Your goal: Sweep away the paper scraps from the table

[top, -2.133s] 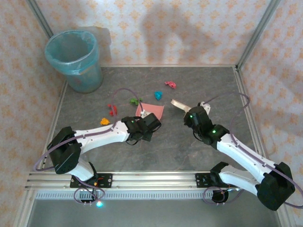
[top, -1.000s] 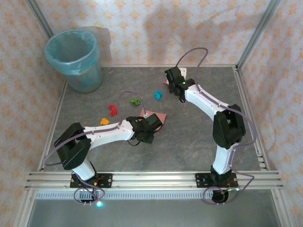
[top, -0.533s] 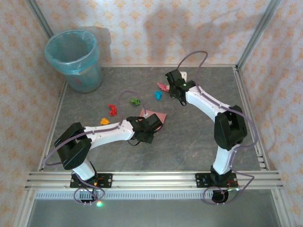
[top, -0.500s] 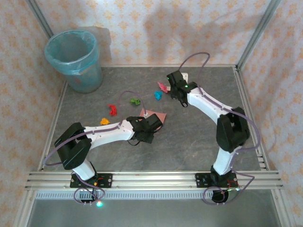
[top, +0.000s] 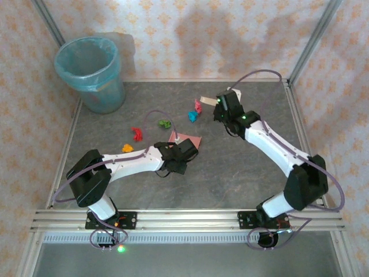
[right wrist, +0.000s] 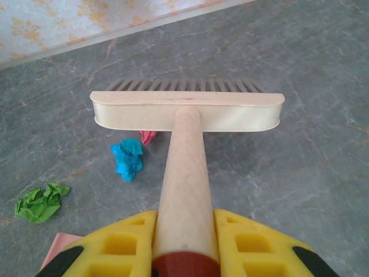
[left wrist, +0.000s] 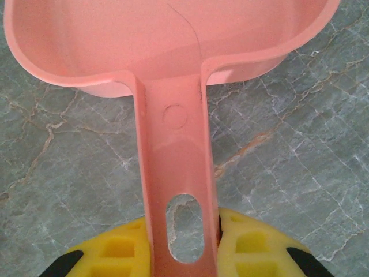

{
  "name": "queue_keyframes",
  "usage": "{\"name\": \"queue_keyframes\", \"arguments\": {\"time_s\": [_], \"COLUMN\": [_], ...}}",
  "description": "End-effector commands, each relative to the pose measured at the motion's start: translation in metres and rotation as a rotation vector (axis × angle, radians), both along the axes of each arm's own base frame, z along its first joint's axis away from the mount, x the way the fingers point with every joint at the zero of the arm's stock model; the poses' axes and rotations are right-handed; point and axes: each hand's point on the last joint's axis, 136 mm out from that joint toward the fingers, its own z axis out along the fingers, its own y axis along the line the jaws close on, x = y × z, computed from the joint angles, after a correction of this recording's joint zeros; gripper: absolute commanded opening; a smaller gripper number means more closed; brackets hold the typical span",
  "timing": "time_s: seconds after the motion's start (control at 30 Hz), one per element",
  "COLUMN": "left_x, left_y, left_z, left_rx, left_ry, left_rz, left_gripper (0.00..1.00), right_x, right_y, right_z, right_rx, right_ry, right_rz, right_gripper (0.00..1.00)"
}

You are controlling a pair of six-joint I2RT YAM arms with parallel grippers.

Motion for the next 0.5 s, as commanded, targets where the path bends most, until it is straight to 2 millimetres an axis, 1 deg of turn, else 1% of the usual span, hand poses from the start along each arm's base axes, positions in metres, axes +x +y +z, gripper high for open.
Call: {"name": "queue_keyframes", "arguments": {"time_s": [0.0,0.07,0.2,0.27,0.37,0.4,0.47], "left_x": [0.011,0.012,0.013,0.014,0.015,0.015,0.015], "left_y": [0.01,0.013,0.016,0.017,0.017,0.018,0.017], "left_z": [0.005,0.004,0.002,0.001,0.0,-0.001,-0.002], "left_rx": [0.022,0.015,0.013,0.013,0.011,0.003,0.003], "left_ry": [-0.039,-0.037,-0.025,-0.023,-0.021,-0.018,-0.016], "left_rz": [0.038,0.048,0.058,0.061,0.064,0.09,0.091], "left_gripper": [0.0,0.0,0.0,0.0,0.0,0.0,0.0], "right_x": [0.027,0.038,0.052,0.054,0.053,0.052,0.049], "right_y": [0.017,0.021,0.031,0.033,0.025,0.023,0.021], "right_z": [0.004,-0.004,-0.023,-0.029,-0.034,-0.034,-0.037], "right_rx": [-0.051,-0.095,-0.161,-0.196,-0.239,-0.247,-0.248], "right_ry": [-0.021,0.016,0.049,0.054,0.067,0.066,0.07], "right_rz": [0.04,0.04,0.056,0.066,0.043,0.036,0.036], "right_gripper": [0.0,0.0,0.0,0.0,0.0,0.0,0.0]}}
